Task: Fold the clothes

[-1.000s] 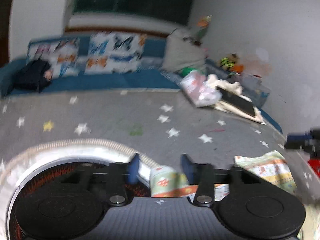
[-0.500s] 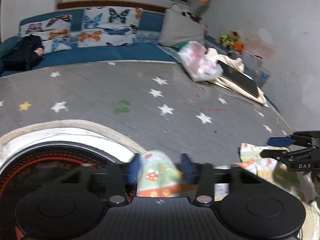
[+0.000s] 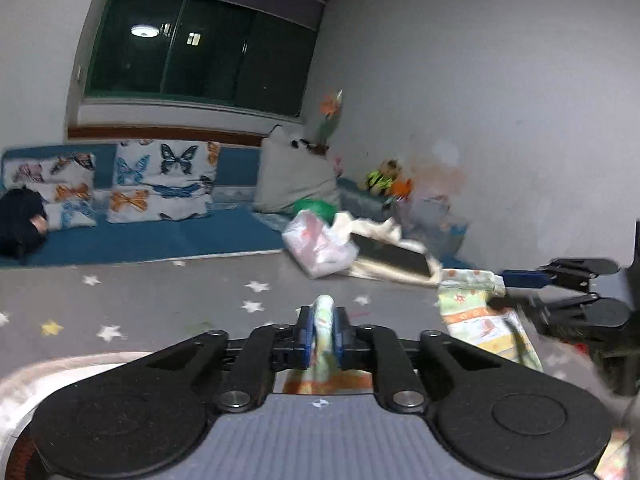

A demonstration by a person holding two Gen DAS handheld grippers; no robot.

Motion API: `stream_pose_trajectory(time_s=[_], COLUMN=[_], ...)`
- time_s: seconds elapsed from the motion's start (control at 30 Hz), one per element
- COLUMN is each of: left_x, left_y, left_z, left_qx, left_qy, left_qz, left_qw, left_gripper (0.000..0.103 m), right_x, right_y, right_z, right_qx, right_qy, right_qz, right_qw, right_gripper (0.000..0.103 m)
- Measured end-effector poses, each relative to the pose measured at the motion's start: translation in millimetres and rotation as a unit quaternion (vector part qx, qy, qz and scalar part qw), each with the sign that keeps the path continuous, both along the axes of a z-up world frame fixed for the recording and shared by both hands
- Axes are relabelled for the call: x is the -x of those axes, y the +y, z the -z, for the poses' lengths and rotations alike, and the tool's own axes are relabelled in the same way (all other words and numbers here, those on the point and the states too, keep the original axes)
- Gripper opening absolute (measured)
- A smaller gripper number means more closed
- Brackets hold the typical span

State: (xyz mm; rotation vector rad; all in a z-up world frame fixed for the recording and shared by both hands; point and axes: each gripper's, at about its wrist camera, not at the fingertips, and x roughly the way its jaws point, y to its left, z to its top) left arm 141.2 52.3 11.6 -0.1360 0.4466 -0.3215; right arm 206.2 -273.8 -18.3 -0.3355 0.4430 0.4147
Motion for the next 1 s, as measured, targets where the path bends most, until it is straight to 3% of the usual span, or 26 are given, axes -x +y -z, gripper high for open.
stream_pose_trajectory(time_s=[0.07,0.13,0.2,0.27,0.43,0.6,0.73,1.0], left_x=[-1.0,-2.1,-2.9,-0.1,30.1,72.7,83.2,62.8], left_y=[0.1,0.3,2.2,4.8,-10.7,-46.0,-64.8,-82.1], left_z=[4.0,8.1,9.2,7.8,11.4,22.0,30.4,39.2], left_qx=[-0.014,-0.029,-0.033,-0.025,-0.049,-0.134,-0.163,-0.149], left_qy=[0.009,0.019,0.037,0.057,0.092,0.085,0.086,0.113], left_qz=[-0.016,-0.033,-0.049,-0.036,0.04,0.105,0.122,0.097], left_qw=[0.9997,0.9989,0.9976,0.9974,0.9937,0.9818,0.9753,0.9776], left_gripper=[0.027,0.053,0.063,0.062,0.062,0.063,0.062,0.061], right_x=[-4.9,-9.1,-11.8,-13.5,-17.7,-15.8,2.7,70.1], right_y=[-0.1,-0.9,3.7,10.5,30.9,45.3,40.1,6.0], right_z=[6.2,5.7,5.5,7.5,29.5,48.3,34.0,7.6], right_qx=[-0.002,-0.026,-0.043,-0.049,-0.041,-0.036,-0.054,-0.041], right_qy=[0.033,0.058,0.087,0.113,0.157,0.187,0.188,0.187], right_qz=[-0.001,-0.004,-0.021,-0.041,-0.069,-0.077,-0.083,-0.084], right_qw=[0.999,0.998,0.995,0.992,0.984,0.979,0.977,0.978], right_gripper=[0.049,0.049,0.049,0.048,0.048,0.049,0.049,0.049])
